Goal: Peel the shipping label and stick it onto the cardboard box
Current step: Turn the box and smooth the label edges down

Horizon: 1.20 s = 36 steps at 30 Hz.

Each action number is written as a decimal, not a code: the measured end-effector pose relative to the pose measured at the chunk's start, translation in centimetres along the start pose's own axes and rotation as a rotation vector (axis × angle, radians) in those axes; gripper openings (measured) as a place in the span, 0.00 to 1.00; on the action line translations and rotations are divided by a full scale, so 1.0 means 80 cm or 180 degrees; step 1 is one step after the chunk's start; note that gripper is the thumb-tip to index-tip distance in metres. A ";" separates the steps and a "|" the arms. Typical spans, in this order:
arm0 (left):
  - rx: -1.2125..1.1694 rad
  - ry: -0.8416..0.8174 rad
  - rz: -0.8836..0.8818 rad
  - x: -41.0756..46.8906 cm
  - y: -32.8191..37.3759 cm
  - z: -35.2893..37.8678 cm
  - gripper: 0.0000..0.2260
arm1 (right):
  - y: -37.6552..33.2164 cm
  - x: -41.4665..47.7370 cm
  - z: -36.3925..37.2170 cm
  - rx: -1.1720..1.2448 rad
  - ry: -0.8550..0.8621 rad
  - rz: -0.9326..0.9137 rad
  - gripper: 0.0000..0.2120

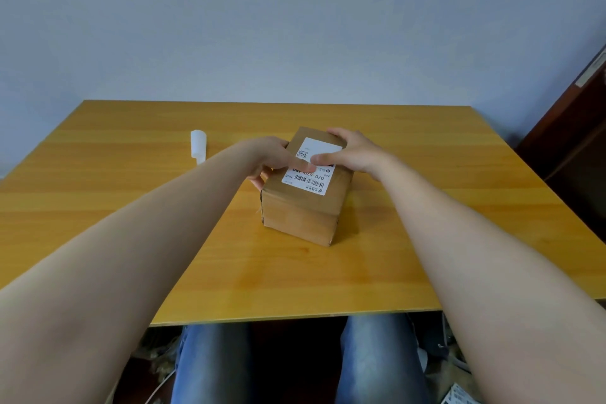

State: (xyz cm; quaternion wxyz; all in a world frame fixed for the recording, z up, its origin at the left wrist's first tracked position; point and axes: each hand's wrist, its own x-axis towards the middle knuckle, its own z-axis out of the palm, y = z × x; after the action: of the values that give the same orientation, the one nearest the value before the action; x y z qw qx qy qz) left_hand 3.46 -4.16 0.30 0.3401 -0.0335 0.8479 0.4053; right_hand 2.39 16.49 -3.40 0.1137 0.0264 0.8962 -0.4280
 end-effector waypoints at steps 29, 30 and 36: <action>-0.0311 0.0912 0.0139 0.043 -0.012 0.005 0.34 | -0.003 0.007 0.011 -0.0095 0.0758 0.0069 0.35; -0.0312 0.0928 0.0134 0.046 -0.012 0.005 0.35 | -0.004 0.009 0.011 -0.0092 0.0757 0.0107 0.35; -0.0234 0.1043 0.0114 0.052 -0.007 0.001 0.36 | -0.019 0.015 0.007 -0.0221 0.0695 0.0335 0.35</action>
State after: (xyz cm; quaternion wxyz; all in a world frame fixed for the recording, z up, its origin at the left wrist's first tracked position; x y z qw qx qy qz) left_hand 0.49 -3.58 -2.60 0.1886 -0.0965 0.8771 0.4311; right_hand 1.12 15.05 -2.89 0.0385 0.1159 0.9149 -0.3848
